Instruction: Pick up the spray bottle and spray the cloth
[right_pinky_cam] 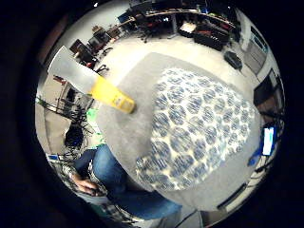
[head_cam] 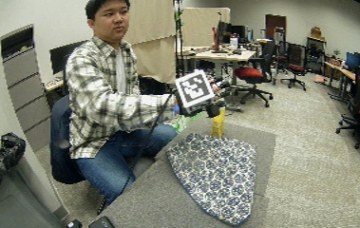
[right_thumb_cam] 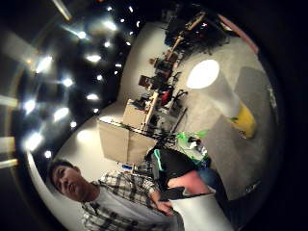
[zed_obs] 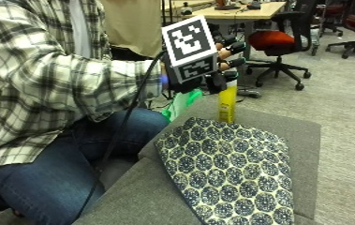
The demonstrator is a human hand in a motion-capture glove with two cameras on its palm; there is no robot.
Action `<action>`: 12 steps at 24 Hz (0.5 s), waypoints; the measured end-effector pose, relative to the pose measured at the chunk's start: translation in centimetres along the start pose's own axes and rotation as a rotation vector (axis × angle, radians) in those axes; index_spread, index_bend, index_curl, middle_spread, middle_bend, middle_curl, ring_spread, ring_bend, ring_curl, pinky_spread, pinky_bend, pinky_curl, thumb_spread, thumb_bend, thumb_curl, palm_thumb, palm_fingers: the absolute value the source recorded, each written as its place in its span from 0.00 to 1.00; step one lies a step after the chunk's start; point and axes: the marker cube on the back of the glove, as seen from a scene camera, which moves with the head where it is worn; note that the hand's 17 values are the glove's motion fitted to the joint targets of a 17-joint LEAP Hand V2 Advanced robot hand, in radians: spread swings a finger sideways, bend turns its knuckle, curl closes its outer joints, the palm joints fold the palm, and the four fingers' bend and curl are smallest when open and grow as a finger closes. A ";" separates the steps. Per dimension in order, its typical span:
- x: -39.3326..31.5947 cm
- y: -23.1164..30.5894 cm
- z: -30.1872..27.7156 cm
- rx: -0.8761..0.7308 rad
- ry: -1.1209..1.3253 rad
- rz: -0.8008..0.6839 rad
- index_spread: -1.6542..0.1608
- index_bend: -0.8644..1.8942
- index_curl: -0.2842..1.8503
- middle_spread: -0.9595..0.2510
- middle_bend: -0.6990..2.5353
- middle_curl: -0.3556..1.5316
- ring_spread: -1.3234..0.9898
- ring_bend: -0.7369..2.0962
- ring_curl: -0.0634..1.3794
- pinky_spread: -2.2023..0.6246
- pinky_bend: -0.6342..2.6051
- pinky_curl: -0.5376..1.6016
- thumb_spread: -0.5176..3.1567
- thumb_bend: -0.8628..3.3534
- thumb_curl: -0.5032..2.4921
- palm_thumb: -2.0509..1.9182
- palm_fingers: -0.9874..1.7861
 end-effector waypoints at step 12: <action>2.7 10.2 -9.7 -0.097 0.539 0.342 0.67 0.39 0.29 0.66 0.26 0.34 0.59 0.34 0.27 0.84 0.33 0.39 0.40 0.19 0.31 0.61 0.34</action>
